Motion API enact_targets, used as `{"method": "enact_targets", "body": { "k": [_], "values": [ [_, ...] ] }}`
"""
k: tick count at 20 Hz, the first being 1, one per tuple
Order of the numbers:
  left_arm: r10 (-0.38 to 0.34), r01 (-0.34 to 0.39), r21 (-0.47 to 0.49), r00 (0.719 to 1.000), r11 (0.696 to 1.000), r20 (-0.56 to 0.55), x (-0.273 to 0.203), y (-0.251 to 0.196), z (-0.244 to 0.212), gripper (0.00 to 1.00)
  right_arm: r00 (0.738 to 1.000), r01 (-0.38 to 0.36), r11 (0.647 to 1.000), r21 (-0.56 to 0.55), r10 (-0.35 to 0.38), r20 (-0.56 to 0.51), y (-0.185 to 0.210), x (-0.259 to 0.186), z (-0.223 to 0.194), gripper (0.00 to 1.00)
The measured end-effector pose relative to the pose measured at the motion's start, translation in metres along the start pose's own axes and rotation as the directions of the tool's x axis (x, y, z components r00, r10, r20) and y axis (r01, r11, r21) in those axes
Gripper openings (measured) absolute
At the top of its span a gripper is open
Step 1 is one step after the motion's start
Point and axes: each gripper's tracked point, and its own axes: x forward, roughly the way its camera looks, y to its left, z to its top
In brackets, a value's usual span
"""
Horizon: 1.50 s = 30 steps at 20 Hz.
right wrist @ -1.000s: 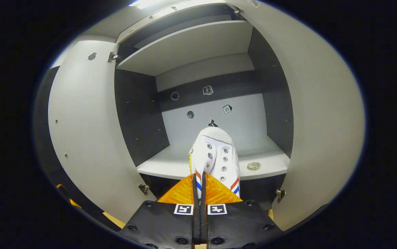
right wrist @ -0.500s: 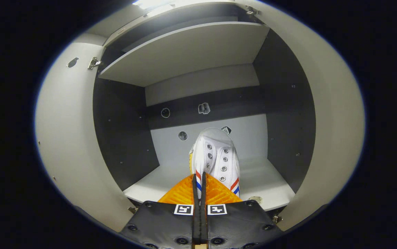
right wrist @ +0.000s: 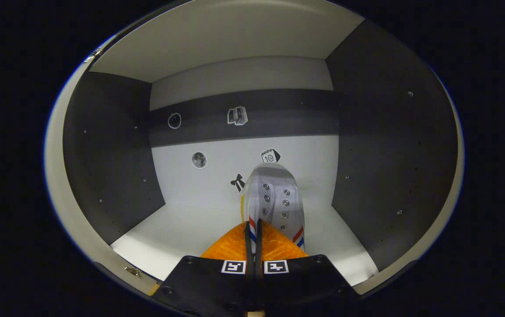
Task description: Grab one shoe with the right hand and put it into the shoe cabinet, grab the other shoe with the left hand and put it into the shoe cabinet; then close the right door with the right hand and the left door with the left hand.
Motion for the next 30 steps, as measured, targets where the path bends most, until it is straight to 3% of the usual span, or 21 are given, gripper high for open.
{"method": "enact_targets", "body": {
  "k": [7,10,12,15,22,30],
  "values": [
    [-0.009,0.009,0.005,1.000,1.000,-0.017,0.007,0.004,-0.005,0.78,0.994,0.080,0.997,-0.008,-0.081,-0.078,-0.010,0.035,-0.020,0.05],
    [-0.017,0.017,0.010,0.999,1.000,-0.032,0.011,0.004,-0.011,0.78,0.996,0.054,0.998,-0.019,-0.055,-0.068,-0.002,0.034,-0.021,0.12],
    [-0.026,0.026,0.005,0.998,1.000,-0.052,0.013,0.001,-0.017,0.78,0.998,0.065,0.996,-0.064,-0.067,-0.016,-0.002,0.025,-0.010,0.27],
    [-0.033,0.034,0.005,0.997,0.999,-0.074,0.017,-0.001,-0.025,0.78,0.994,0.066,0.995,-0.071,-0.060,0.089,-0.001,0.009,0.010,0.97],
    [-0.067,0.067,0.002,0.993,0.998,-0.094,0.030,-0.011,-0.034,0.78,0.965,0.064,0.992,-0.110,-0.033,0.259,-0.007,-0.090,0.030,0.99],
    [-0.150,0.154,0.011,0.978,0.988,-0.147,0.049,-0.036,-0.061,0.78,0.949,0.036,0.991,-0.127,0.006,0.315,-0.013,-0.177,0.007,0.99]
  ]
}}
